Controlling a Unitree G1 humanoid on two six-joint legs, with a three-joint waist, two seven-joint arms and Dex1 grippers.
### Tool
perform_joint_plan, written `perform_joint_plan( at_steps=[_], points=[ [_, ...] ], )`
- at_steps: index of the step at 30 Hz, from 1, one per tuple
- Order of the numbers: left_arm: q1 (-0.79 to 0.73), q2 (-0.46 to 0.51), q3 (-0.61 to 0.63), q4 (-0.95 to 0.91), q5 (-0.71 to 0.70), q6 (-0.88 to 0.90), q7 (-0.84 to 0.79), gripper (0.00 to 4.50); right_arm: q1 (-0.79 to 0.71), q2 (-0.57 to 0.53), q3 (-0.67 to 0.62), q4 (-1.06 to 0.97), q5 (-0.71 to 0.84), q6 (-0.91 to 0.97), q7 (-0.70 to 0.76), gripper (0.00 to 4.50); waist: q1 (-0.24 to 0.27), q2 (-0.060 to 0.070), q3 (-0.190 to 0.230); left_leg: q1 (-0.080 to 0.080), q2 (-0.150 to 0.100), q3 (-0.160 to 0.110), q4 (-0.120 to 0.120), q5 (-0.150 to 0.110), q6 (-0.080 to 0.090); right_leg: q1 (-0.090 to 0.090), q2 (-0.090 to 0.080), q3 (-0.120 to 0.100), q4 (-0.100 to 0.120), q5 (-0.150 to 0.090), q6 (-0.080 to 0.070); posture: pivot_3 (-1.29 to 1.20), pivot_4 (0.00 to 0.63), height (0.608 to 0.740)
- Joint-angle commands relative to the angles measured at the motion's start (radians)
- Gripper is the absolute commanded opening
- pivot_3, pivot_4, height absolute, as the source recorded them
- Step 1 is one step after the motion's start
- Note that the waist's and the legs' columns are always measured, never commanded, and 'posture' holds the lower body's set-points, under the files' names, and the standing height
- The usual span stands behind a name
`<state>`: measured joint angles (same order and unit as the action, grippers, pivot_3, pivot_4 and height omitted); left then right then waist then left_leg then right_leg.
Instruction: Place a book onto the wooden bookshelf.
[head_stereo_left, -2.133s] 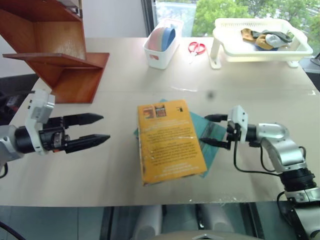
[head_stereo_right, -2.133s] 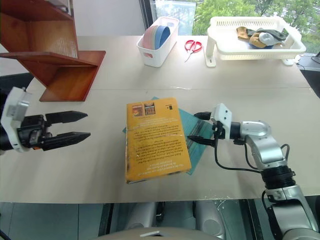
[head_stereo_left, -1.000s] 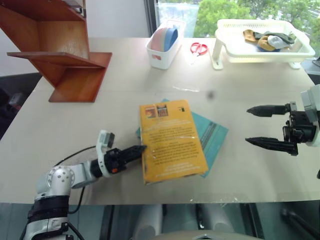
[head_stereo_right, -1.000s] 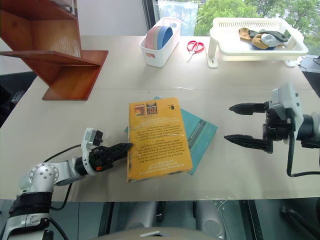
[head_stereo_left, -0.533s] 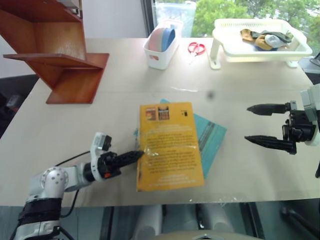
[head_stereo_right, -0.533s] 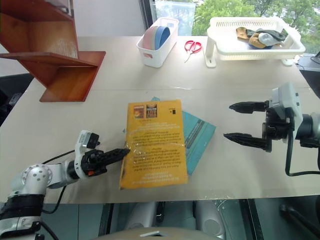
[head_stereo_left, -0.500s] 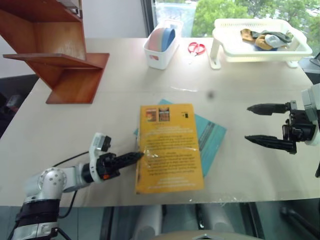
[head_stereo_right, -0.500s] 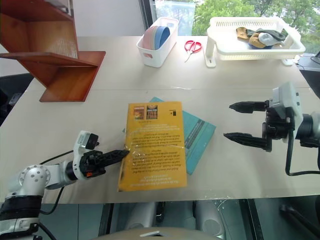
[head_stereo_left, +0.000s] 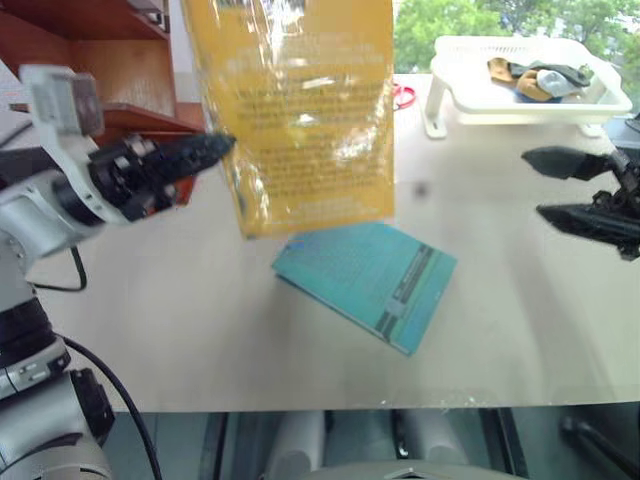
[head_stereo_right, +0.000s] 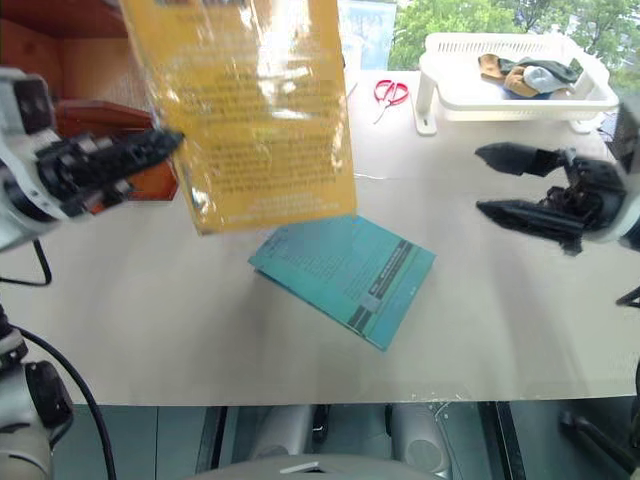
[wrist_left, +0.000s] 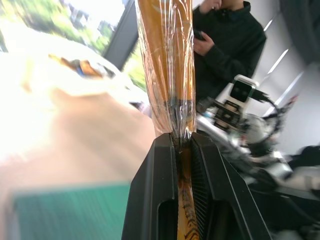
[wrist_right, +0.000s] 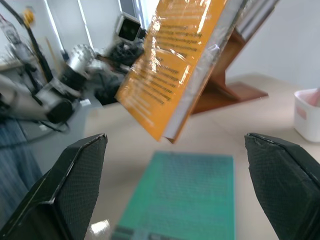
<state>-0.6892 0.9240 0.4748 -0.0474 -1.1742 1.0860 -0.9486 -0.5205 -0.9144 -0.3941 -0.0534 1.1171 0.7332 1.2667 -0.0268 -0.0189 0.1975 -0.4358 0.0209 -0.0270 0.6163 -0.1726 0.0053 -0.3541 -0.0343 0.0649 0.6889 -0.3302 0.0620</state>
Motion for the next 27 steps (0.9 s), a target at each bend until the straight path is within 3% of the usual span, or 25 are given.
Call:
perform_joint_plan(
  at_steps=[1,8,13,20,27],
  points=[
    [-0.137,0.102,-0.046,0.02,0.115,-0.143,-0.09,0.01,-0.096,-0.006,-0.071,0.101,0.083,0.037,0.034,4.5,-0.002,0.0,0.0,-0.001,0.0,0.0,0.0,0.0,0.0,-0.002,0.0,0.0,0.001,0.0,0.0,0.0,0.15,0.74],
    [-0.362,0.23,-0.222,0.121,0.394,-0.405,-0.247,0.01,-0.227,0.006,-0.089,0.257,0.083,0.05,0.091,4.5,-0.008,0.001,0.001,-0.005,0.0,0.002,-0.001,0.0,0.0,-0.006,0.0,0.001,-0.001,0.0,0.0,0.0,0.15,0.74],
    [-0.377,0.346,-0.354,0.184,0.695,-0.729,-0.365,0.01,-0.27,0.013,-0.078,0.315,0.047,0.035,0.128,4.5,-0.014,0.002,0.001,-0.015,0.0,0.003,0.002,0.0,0.0,-0.017,0.001,0.002,0.004,0.0,0.0,0.0,0.15,0.74],
    [-0.499,0.36,-0.428,0.43,0.992,-1.208,-0.348,0.01,-0.312,0.035,-0.07,0.368,-0.003,0.01,0.16,4.5,-0.013,0.002,0.002,-0.019,0.0,0.009,0.004,0.0,0.0,-0.021,0.002,0.002,0.006,0.0,0.0,0.0,0.15,0.74],
    [-0.558,0.396,-0.493,0.641,1.202,-1.458,-0.33,0.01,-0.322,0.048,-0.082,0.372,-0.006,0.024,0.176,4.5,-0.013,0.002,0.002,-0.021,0.0,0.009,0.006,0.0,0.0,-0.024,0.002,0.002,0.008,0.0,0.0,0.0,0.15,0.74]
  ],
)
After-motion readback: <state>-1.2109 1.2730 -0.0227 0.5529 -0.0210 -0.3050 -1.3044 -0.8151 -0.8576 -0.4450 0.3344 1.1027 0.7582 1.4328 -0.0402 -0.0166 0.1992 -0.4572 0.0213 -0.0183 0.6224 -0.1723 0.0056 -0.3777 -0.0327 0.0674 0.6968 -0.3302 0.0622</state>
